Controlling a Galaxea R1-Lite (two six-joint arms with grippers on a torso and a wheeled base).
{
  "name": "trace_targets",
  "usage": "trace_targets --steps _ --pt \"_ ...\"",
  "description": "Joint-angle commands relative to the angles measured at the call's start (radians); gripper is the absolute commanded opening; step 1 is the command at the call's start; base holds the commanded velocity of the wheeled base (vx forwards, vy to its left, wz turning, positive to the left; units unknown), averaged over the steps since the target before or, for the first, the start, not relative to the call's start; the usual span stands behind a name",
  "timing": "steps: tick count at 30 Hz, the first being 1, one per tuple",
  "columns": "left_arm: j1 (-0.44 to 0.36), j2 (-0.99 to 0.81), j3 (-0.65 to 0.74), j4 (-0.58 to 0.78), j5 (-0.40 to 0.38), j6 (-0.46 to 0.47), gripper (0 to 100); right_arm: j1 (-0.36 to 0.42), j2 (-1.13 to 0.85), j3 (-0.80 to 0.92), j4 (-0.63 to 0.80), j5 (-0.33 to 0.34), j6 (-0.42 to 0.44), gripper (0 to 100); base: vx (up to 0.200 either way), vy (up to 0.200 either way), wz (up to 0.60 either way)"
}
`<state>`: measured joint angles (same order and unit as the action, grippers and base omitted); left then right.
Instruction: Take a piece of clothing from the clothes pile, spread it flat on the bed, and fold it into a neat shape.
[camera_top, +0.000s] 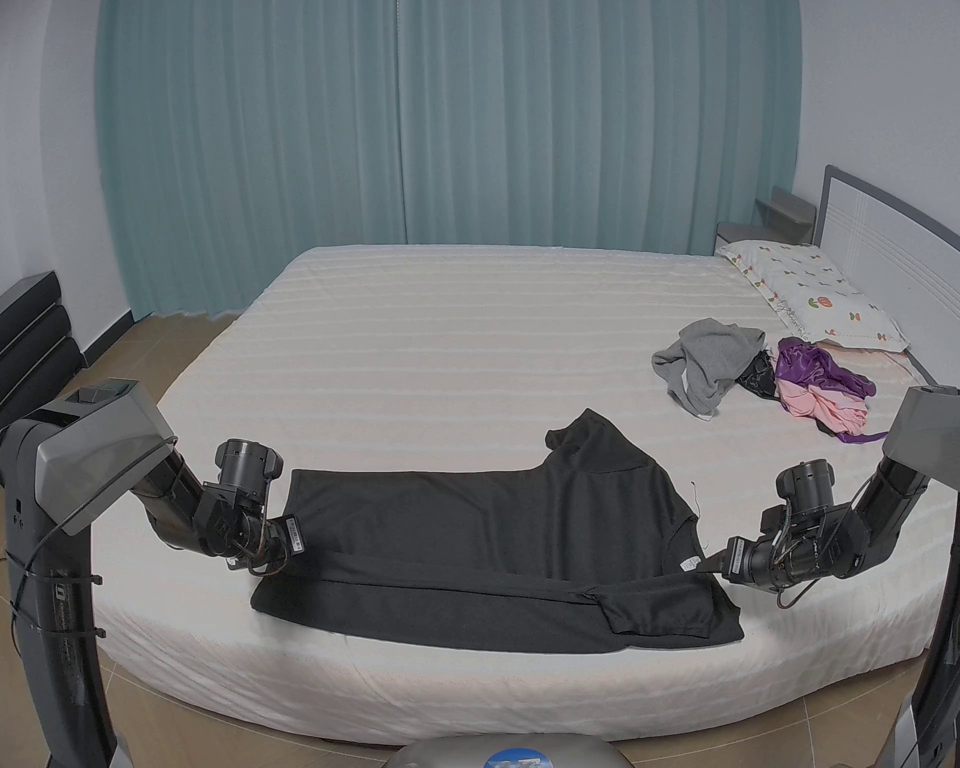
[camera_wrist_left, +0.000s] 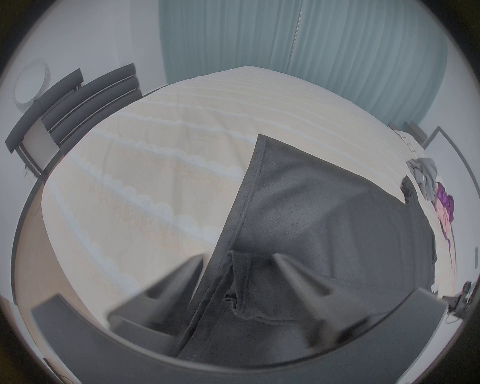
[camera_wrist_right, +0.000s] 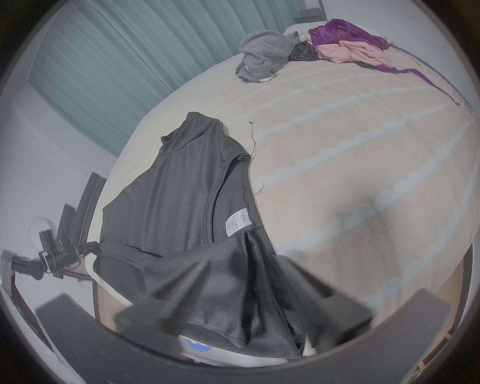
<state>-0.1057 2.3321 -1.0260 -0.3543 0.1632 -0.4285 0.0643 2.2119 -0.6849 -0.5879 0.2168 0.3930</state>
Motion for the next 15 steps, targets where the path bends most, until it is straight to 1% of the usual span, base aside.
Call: trace_targets --steps 1,2,4,5,6,8,9,10,12,13,14,15 --pt "-0.002 0.009 -0.011 0.0 -0.001 -0.029 100 0.016 -0.017 -0.01 -0.003 0.001 0.035 100 0.0 0.0 0.0" --pt "-0.002 0.007 -0.009 0.0 -0.002 -0.032 100 0.016 -0.023 -0.01 -0.001 0.001 0.04 100 0.0 0.0 0.0" --pt "0.005 -0.025 0.004 0.0 -0.016 -0.072 100 0.019 -0.07 -0.01 -0.001 0.004 0.081 100 0.0 0.0 0.0" --pt "0.006 -0.027 0.004 0.0 -0.016 -0.073 100 0.019 -0.074 -0.01 -0.001 0.004 0.084 100 0.0 0.0 0.0" --pt "0.011 -0.054 0.021 0.003 -0.037 -0.108 100 0.029 -0.1 -0.005 -0.001 0.003 0.118 100 0.0 0.0 0.0" --pt "0.021 -0.097 0.058 0.001 -0.083 -0.139 100 0.037 -0.127 0.005 -0.001 -0.001 0.156 100 0.0 0.0 0.0" --pt "0.021 -0.097 0.058 0.001 -0.083 -0.139 100 0.037 -0.127 0.005 -0.001 -0.001 0.156 100 0.0 0.0 0.0" --pt "0.032 -0.151 0.109 -0.002 -0.152 -0.156 100 0.037 -0.167 0.025 -0.001 -0.001 0.193 100 0.0 0.0 0.0" --pt "0.047 -0.201 0.159 -0.008 -0.221 -0.168 100 0.037 -0.213 0.056 -0.001 0.003 0.216 100 0.0 0.0 0.0" --pt "0.047 -0.201 0.159 -0.008 -0.221 -0.168 100 0.037 -0.213 0.056 -0.001 0.003 0.216 100 0.0 0.0 0.0" --pt "0.054 -0.221 0.173 -0.005 -0.249 -0.191 100 0.037 -0.235 0.073 -0.001 0.003 0.222 100 0.0 0.0 0.0" --pt "0.054 -0.228 0.175 0.0 -0.255 -0.211 100 0.037 -0.244 0.085 -0.001 0.001 0.225 100 0.0 0.0 0.0"
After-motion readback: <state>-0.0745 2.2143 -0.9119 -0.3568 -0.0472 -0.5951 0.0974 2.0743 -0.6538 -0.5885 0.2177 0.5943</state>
